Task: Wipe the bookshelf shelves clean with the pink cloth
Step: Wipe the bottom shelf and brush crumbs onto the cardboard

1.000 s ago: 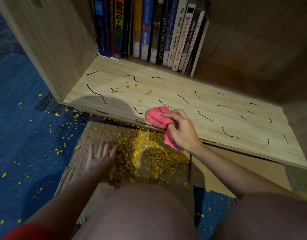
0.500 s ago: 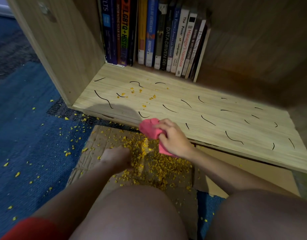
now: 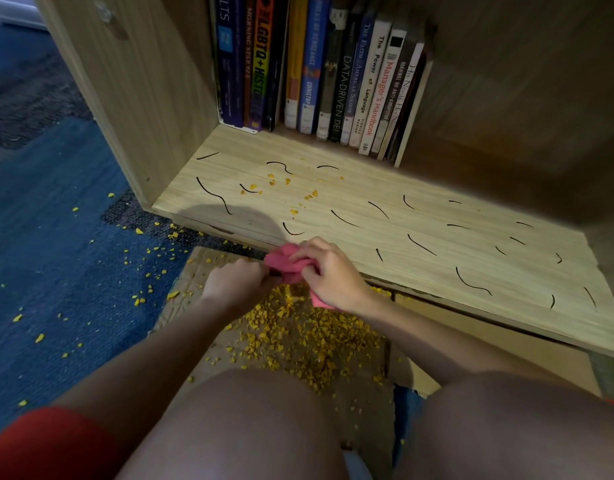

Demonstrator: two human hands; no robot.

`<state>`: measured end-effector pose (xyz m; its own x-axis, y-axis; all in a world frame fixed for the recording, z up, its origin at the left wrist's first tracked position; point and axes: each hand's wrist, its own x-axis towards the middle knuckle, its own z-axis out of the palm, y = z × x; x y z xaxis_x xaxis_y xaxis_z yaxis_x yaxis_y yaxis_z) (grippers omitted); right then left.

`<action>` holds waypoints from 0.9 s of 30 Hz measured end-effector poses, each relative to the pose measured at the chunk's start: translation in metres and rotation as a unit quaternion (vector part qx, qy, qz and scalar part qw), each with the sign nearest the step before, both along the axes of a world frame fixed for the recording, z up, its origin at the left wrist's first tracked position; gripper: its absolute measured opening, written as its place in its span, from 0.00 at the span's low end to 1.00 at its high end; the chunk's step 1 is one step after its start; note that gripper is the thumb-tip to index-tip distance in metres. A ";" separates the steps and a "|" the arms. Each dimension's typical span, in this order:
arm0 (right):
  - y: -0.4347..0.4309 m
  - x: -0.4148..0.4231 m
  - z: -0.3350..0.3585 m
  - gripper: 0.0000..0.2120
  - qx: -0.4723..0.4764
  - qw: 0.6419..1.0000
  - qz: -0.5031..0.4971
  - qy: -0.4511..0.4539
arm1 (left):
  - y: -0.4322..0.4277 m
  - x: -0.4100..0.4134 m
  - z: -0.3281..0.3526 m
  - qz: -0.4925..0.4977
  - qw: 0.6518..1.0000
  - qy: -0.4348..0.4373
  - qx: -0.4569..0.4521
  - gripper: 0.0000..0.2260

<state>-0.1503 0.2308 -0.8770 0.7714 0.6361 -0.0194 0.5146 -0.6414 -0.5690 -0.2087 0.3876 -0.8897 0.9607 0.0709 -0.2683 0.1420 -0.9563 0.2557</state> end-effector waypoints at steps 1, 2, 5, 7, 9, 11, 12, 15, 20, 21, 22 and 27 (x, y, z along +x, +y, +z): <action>0.000 0.000 0.001 0.13 0.015 1.000 -0.007 -0.005 | 0.001 0.001 0.001 0.002 1.000 -0.010 -0.003 0.16; -0.001 0.002 0.004 0.12 0.026 0.999 -0.025 -0.014 | 0.001 0.001 0.002 0.001 1.000 -0.017 -0.007 0.15; -0.002 0.010 0.009 0.14 0.026 0.996 -0.077 -0.029 | 0.002 -0.001 0.004 -0.016 0.999 -0.016 -0.027 0.09; -0.004 0.009 0.005 0.15 -0.012 0.998 -0.057 -0.013 | 0.003 -0.003 0.003 -0.025 0.999 -0.011 -0.043 0.13; -0.006 0.002 0.001 0.14 -0.011 0.999 -0.030 0.011 | 0.008 -0.001 0.002 -0.021 0.999 0.004 -0.049 0.09; -0.008 -0.001 0.004 0.13 0.030 0.999 -0.043 0.014 | 0.011 0.000 0.006 0.001 0.999 0.007 -0.047 0.08; -0.009 0.000 0.007 0.13 0.046 0.997 -0.062 -0.001 | 0.011 0.001 0.008 0.011 0.999 0.000 -0.045 0.11; -0.013 0.008 0.013 0.15 0.019 0.996 -0.078 -0.031 | 0.008 0.004 0.014 0.021 0.998 -0.049 -0.014 0.14; -0.019 0.011 0.001 0.16 0.000 0.997 -0.064 -0.031 | 0.002 0.020 0.017 0.011 0.995 -0.084 -0.045 0.14; -0.019 0.013 -0.001 0.15 -0.002 0.998 -0.059 -0.031 | 0.003 0.023 0.017 0.023 0.995 -0.084 -0.043 0.12; -0.018 0.014 -0.001 0.15 -0.001 0.998 -0.058 -0.033 | 0.004 0.027 0.017 0.034 0.995 -0.082 -0.038 0.11; -0.003 0.029 0.003 0.16 0.017 0.999 -0.029 -0.009 | 0.013 0.039 0.014 0.064 0.988 -0.132 -0.049 0.13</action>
